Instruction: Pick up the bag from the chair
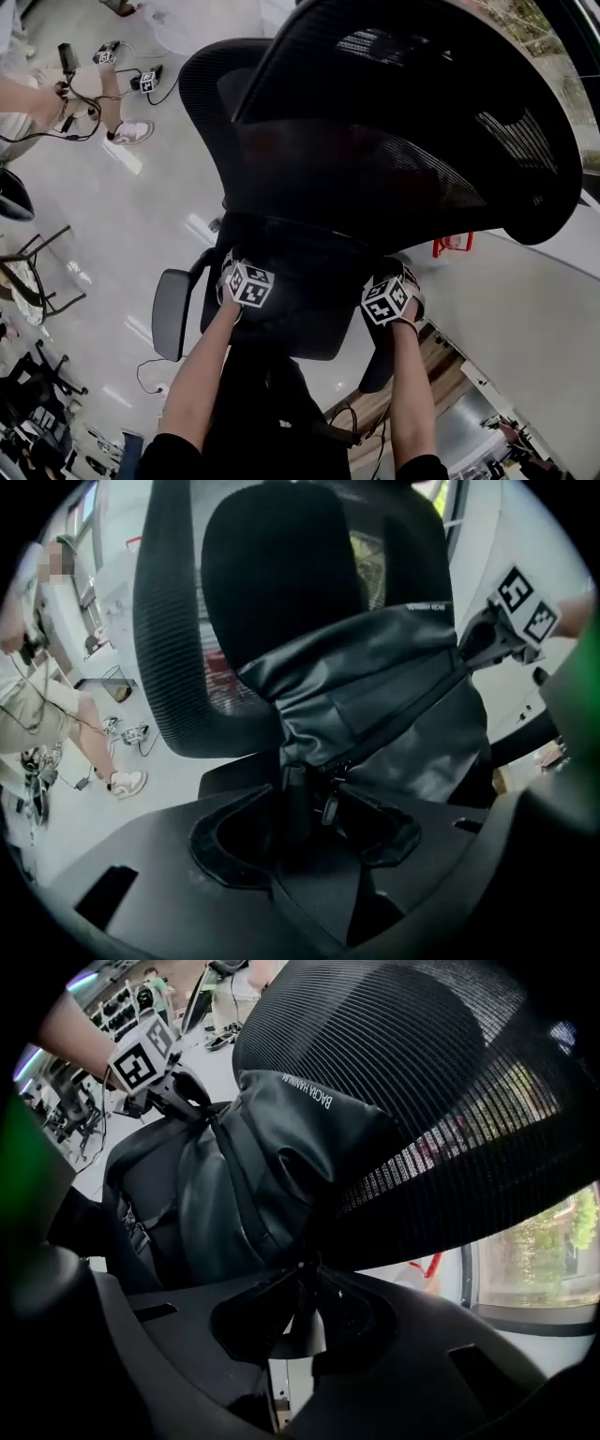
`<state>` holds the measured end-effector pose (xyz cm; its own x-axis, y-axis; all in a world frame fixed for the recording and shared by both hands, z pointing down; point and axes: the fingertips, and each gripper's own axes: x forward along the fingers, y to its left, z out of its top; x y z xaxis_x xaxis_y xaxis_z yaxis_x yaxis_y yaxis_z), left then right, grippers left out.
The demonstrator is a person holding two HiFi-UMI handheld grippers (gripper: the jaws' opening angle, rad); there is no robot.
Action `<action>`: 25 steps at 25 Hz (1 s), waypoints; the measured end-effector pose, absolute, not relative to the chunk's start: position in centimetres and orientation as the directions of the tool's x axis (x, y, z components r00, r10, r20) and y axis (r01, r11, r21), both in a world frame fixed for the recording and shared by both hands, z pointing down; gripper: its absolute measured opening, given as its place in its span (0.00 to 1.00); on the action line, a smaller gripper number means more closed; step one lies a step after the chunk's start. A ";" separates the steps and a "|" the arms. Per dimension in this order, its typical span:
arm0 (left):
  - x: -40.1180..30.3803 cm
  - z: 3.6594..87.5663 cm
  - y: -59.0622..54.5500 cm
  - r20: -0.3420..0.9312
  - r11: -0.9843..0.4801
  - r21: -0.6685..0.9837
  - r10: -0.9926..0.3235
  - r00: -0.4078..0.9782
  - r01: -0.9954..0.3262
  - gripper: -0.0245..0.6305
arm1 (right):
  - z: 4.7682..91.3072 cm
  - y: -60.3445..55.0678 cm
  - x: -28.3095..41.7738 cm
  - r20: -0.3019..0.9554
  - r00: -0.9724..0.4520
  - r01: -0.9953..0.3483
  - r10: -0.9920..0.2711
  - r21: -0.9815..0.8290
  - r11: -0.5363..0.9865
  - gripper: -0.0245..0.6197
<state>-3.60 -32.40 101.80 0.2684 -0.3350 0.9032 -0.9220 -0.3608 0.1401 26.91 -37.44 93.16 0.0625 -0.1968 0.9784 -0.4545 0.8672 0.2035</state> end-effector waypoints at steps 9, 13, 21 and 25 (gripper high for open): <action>-2.9 104.4 -33.4 0.896 -0.428 0.205 -0.280 0.345 -0.880 0.36 | 93.8 -37.3 26.9 0.981 0.059 -0.457 -0.187 0.193 0.869 0.12; -3.0 104.4 -33.3 0.882 -0.414 0.235 -0.290 0.372 -0.879 0.27 | 94.0 -37.5 27.0 0.981 0.068 -0.443 -0.182 0.193 0.876 0.12; -4.6 103.5 -33.8 0.882 -0.366 0.219 -0.321 0.343 -0.905 0.07 | 93.5 -38.3 27.2 0.977 0.078 -0.421 -0.200 0.214 0.882 0.07; -5.1 102.0 -32.9 0.880 -0.345 0.224 -0.331 0.342 -0.911 0.06 | 92.7 -38.1 26.9 0.980 0.071 -0.420 -0.188 0.200 0.885 0.06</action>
